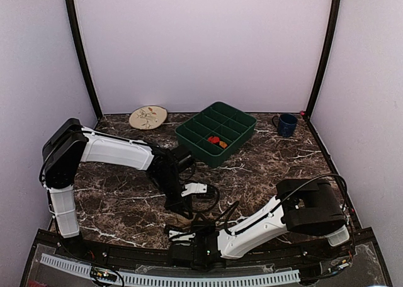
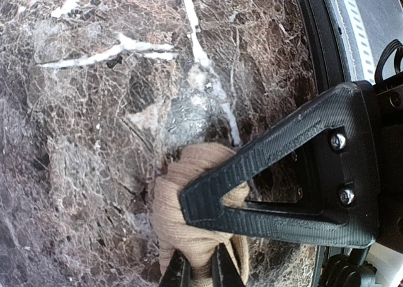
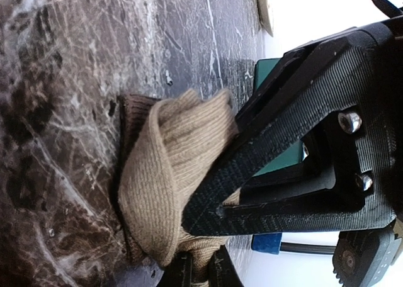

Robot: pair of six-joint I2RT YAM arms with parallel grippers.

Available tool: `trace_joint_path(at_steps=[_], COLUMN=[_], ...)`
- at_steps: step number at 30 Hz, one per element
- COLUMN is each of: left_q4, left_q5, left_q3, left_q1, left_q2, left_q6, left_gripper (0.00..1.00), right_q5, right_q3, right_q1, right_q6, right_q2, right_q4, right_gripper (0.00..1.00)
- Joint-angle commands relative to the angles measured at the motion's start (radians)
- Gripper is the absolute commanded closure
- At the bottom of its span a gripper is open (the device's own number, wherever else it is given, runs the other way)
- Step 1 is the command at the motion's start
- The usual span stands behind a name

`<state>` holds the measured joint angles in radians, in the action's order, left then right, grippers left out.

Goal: Roll the socks
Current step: Roll the sock at the center of the board.

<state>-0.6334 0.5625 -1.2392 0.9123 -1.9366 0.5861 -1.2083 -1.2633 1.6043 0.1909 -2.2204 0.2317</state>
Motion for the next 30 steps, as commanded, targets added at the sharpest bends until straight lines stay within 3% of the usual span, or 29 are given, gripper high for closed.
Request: trace_joint_path(at_steps=[1, 16, 30], left_q4=[-0.097, 0.072, 0.131], left_q5=[0.079, -0.176, -0.268], left_q3=[0.056, 0.128, 0.15], left_q1=[0.061, 0.067, 0.076], left_q2=[-0.073, 0.013, 0.034], left_q6=[0.0, -0.118, -0.167], left_gripper=[1.0, 1.0, 1.0], right_q5=[0.08, 0.153, 0.206], right_q3=[0.016, 0.026, 0.135], right_q1=[-0.027, -0.064, -0.064], right_q6=[-0.055, -0.248, -0.455], right_q2=[-0.052, 0.01, 0.131], right_q4=[0.045, 0.162, 0.237], right_gripper=[0.95, 0.56, 0.53])
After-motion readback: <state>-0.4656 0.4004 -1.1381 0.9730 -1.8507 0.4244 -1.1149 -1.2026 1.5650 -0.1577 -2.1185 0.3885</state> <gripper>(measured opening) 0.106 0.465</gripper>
